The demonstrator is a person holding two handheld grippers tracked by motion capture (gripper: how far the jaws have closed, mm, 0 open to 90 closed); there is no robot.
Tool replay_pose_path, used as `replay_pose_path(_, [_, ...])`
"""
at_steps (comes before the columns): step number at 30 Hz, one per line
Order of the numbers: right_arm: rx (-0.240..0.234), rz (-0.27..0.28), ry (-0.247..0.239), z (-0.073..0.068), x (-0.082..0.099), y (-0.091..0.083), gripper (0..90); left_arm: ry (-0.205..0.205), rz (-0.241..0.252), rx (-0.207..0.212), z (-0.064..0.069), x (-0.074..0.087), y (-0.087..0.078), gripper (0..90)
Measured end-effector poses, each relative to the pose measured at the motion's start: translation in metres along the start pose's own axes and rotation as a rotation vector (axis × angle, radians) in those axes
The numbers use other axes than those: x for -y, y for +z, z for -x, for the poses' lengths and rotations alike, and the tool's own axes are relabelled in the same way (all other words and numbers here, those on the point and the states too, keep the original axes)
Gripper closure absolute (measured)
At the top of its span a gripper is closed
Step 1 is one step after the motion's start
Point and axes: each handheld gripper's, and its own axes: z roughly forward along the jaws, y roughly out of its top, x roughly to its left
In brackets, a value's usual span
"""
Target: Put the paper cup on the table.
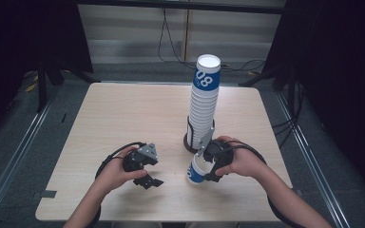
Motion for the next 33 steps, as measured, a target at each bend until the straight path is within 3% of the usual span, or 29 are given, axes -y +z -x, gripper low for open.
replay_pose_path(8, [0.002, 0.001, -0.005, 0.0, -0.001, 0.004, 15.1, 0.008, 0.005, -0.004, 0.0, 0.002, 0.0, 17.6])
replay_pose_path(9, [-0.004, 0.016, -0.026, 0.001, -0.001, 0.005, 14.6, 0.003, 0.007, 0.002, -0.001, 0.002, -0.001, 17.6])
replay_pose_path(20, [-0.007, 0.11, -0.015, -0.002, 0.0, 0.012, 13.9, -0.006, 0.019, -0.005, -0.002, 0.005, -0.004, 17.6])
replay_pose_path(21, [-0.007, 0.122, -0.035, -0.002, 0.001, 0.014, 13.9, -0.013, 0.02, -0.008, -0.002, 0.005, -0.004, 17.6])
replay_pose_path(25, [-0.02, 0.109, -0.021, -0.005, 0.003, 0.018, 13.9, -0.019, 0.022, -0.008, -0.002, 0.007, -0.004, 17.7])
replay_pose_path(26, [-0.015, 0.125, -0.043, -0.004, 0.004, 0.019, 13.9, -0.021, 0.025, -0.009, -0.003, 0.007, -0.004, 17.7])
replay_pose_path(28, [-0.029, 0.128, -0.019, -0.006, 0.005, 0.019, 14.0, -0.014, 0.015, -0.006, -0.003, 0.007, -0.006, 17.8])
replay_pose_path(30, [-0.028, 0.148, -0.046, -0.004, 0.006, 0.021, 13.9, -0.023, 0.01, -0.005, -0.004, 0.008, -0.006, 17.8])
replay_pose_path(33, [-0.029, 0.154, -0.024, -0.006, 0.008, 0.022, 13.9, -0.026, 0.011, -0.008, -0.004, 0.008, -0.006, 17.9])
